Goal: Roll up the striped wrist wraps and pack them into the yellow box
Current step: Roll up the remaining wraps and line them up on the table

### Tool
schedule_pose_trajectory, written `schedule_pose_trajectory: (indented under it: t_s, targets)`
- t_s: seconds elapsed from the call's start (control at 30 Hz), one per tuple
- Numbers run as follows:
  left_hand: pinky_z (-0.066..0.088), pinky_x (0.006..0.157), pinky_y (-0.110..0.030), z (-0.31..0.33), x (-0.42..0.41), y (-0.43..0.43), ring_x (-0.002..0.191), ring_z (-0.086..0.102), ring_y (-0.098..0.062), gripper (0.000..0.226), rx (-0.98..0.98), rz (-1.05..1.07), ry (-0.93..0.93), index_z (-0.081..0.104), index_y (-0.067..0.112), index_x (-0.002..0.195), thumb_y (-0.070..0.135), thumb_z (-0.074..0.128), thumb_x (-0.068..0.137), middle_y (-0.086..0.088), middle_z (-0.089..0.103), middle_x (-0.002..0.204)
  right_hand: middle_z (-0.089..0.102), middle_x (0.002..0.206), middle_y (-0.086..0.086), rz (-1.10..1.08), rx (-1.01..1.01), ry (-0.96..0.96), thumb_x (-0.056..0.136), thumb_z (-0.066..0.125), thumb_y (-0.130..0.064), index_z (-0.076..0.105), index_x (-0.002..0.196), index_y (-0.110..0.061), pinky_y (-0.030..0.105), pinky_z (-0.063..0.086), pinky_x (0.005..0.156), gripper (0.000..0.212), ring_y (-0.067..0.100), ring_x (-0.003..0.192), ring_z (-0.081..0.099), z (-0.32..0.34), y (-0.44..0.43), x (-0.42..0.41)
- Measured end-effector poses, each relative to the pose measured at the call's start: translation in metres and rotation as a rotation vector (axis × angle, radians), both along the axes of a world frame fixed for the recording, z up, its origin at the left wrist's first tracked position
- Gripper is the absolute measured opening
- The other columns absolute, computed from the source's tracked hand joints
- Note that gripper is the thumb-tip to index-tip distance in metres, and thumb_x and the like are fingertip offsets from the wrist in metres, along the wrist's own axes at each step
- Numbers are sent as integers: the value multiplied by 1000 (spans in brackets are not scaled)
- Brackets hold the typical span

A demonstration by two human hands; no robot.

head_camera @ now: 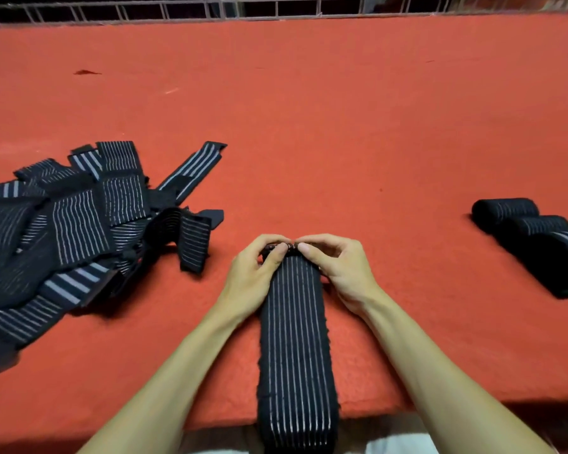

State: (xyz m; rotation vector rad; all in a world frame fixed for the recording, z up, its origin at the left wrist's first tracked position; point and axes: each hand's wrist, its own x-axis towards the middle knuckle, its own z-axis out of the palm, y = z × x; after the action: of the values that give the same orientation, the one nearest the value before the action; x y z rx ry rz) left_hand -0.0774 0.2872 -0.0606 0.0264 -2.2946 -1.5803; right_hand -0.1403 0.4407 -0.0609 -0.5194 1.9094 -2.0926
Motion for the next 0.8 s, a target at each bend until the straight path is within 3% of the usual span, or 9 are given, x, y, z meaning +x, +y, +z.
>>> schedule_pose_trajectory:
  t_s: [0.1, 0.17, 0.37, 0.47, 0.57, 0.7, 0.8]
  targets:
    - [47, 89, -23, 0, 1, 1, 98, 63, -1, 18, 42, 10, -25, 63, 35, 102, 44, 55, 88, 15, 70, 100, 74, 95, 11, 11, -36, 5, 85, 71, -6, 74, 93, -13, 37, 51, 80, 11, 17, 88, 66, -2, 2, 0]
    - [47, 87, -22, 0, 1, 1, 95, 64, -1, 15, 87, 4, -26, 63, 31, 103, 36, 57, 91, 9, 70, 101, 74, 95, 13, 7, -27, 23, 83, 73, -7, 75, 91, -17, 42, 50, 77, 13, 20, 87, 65, -3, 3, 0]
    - [47, 81, -18, -1, 3, 6, 89, 63, 0, 17, 142, -36, 33, 62, 24, 101, 10, 55, 96, 6, 69, 96, 73, 88, 5, -3, -54, 68, 81, 72, 1, 71, 93, -11, 28, 53, 68, 16, 13, 81, 66, -2, 3, 1]
    - [44, 82, -12, 1, 6, 6, 91, 61, 4, 19, 106, -64, 88, 60, 21, 103, 4, 54, 95, 6, 66, 99, 72, 88, 6, 0, -55, 51, 82, 72, 0, 71, 93, -10, 28, 54, 67, 15, 14, 80, 66, -3, 2, 1]
    - [43, 83, -11, 3, 8, 3, 92, 60, 5, 19, 104, -69, 133, 59, 14, 106, -1, 54, 94, 6, 64, 100, 69, 81, 8, 46, -55, -29, 87, 69, -12, 69, 97, -2, 24, 49, 55, 14, 14, 67, 64, 0, 0, 3]
    - [44, 81, -12, 3, 12, 0, 90, 59, 2, 21, 99, -85, 143, 60, 14, 102, -4, 55, 93, 8, 64, 96, 58, 68, 8, 94, -42, -56, 85, 63, -40, 69, 88, -3, 21, 38, 47, 38, 13, 53, 52, 5, -2, 8]
    - [45, 81, -13, 4, 13, 2, 90, 59, 2, 23, 98, -98, 136, 61, 18, 100, -3, 55, 93, 9, 65, 95, 62, 67, 6, 84, -51, -63, 87, 66, -34, 71, 85, -4, 22, 41, 49, 31, 14, 56, 55, 6, -1, 9]
